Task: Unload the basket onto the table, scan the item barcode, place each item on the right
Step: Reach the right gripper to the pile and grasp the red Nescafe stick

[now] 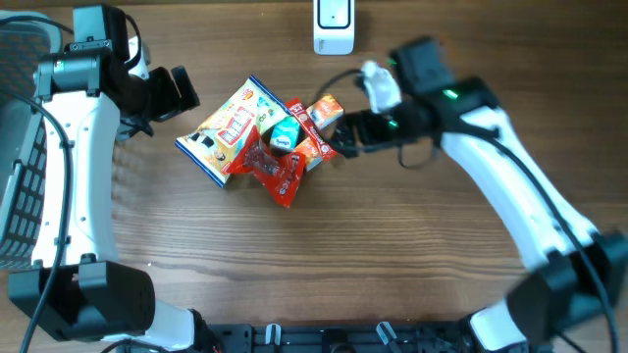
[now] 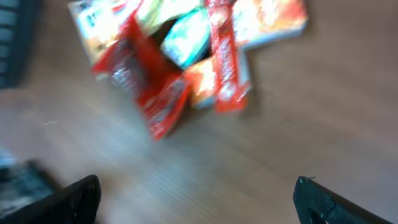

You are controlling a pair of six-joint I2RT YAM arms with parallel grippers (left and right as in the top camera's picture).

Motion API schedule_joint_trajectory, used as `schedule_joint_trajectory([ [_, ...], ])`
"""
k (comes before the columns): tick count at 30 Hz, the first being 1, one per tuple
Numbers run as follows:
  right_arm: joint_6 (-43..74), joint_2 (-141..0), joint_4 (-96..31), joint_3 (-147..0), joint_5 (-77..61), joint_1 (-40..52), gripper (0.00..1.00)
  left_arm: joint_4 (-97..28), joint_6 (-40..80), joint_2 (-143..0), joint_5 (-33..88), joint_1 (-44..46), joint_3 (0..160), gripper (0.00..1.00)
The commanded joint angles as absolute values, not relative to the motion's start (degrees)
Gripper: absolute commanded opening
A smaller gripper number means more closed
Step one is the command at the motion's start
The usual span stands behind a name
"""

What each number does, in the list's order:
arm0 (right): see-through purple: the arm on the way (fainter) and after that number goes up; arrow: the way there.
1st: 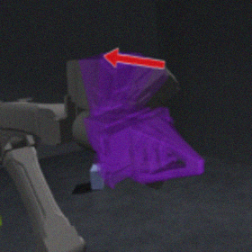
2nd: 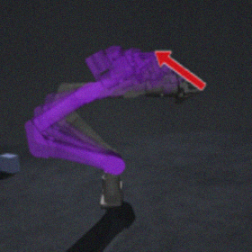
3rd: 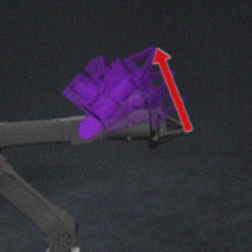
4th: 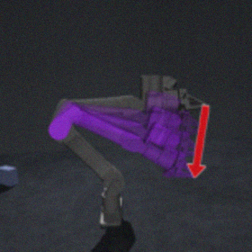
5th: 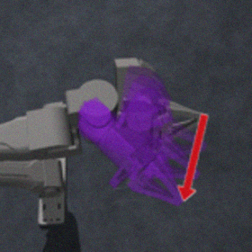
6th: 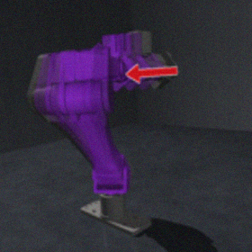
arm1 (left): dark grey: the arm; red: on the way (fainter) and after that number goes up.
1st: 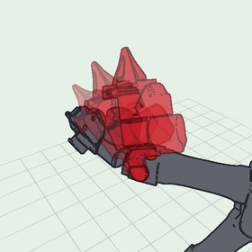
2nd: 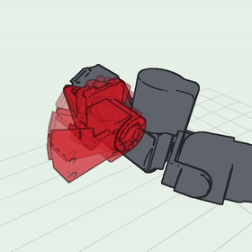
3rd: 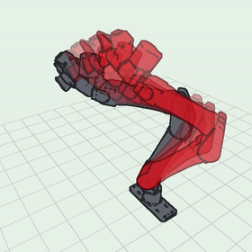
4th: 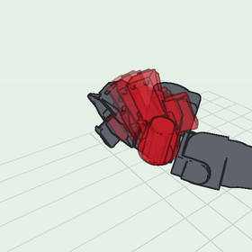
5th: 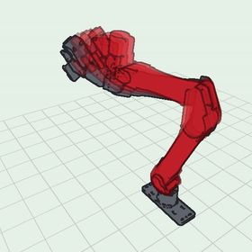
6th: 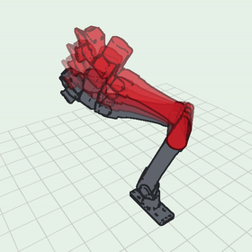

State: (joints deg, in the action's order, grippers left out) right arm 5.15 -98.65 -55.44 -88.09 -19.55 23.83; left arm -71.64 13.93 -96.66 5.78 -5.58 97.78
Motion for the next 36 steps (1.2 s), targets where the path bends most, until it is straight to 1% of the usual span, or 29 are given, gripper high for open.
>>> schedule_joint_trajectory([
  [1,-2.31,-103.22,-53.6,-95.04,-11.35,26.06,1.0,-71.83,15.94,-97.12,3.77,-5.74,98.21,1.0],
  [3,-2.85,-105.65,-51.88,-95.04,-14.11,26.65,0.99,-72.1,15.92,-97.14,3.75,-5.74,97.76,1.0],
  [5,-1.15,-108.16,-50.52,-95.02,-15.57,27.05,0.91,-71.92,15.9,-97.14,3.73,-5.74,96.64,1.0],
  [7,0.45,-111.02,-48.51,-95.04,-15.62,27.57,0.81,-71.11,15.9,-97.21,3.7,-5.74,95.04,1.0],
  [9,0.36,-112.86,-46.74,-95.02,-16.4,28.18,0.78,-70.54,15.9,-97.21,3.73,-5.74,93.67,1.0],
  [10,0.3,-113.73,-45.87,-95.02,-16.4,28.56,0.74,-70.5,15.9,-97.23,3.73,-5.74,92.88,1.0],
  [11,0.23,-114.37,-45.28,-95.04,-16.36,28.86,0.72,-70.52,15.9,-97.23,3.73,-5.74,92.53,1.0],
  [15,0.25,-117.71,-43.03,-95.02,-14.06,30.13,0.68,-70.57,15.9,-97.23,3.73,-5.74,92.07,1.0],
  [17,0.99,-118.78,-42.65,-95.02,-12.56,30.72,0.65,-70.54,15.9,-97.23,3.75,-5.74,92.07,1.0],
  [21,2.09,-120.27,-41.17,-94.98,-9.61,31.03,0.56,-70.52,15.9,-97.23,3.73,-5.74,92.07,1.0],
  [22,2.09,-120.57,-40.8,-94.98,-8.93,31.03,0.52,-70.52,15.9,-97.23,3.75,-5.74,92.07,1.0],
  [25,2.09,-121.21,-39.83,-94.52,-8.99,31.16,0.45,-70.54,15.9,-97.23,3.73,-5.74,92.07,1.0],
  [31,2.09,-123.5,-38.7,-93.84,-5.23,32.62,0.44,-70.52,15.9,-97.23,3.75,-5.74,92.07,1.0],
  [36,3.73,-123.76,-37.32,-93.78,-5.67,32.69,0.43,-70.52,15.9,-97.23,3.75,-5.74,92.07,1.0],
])
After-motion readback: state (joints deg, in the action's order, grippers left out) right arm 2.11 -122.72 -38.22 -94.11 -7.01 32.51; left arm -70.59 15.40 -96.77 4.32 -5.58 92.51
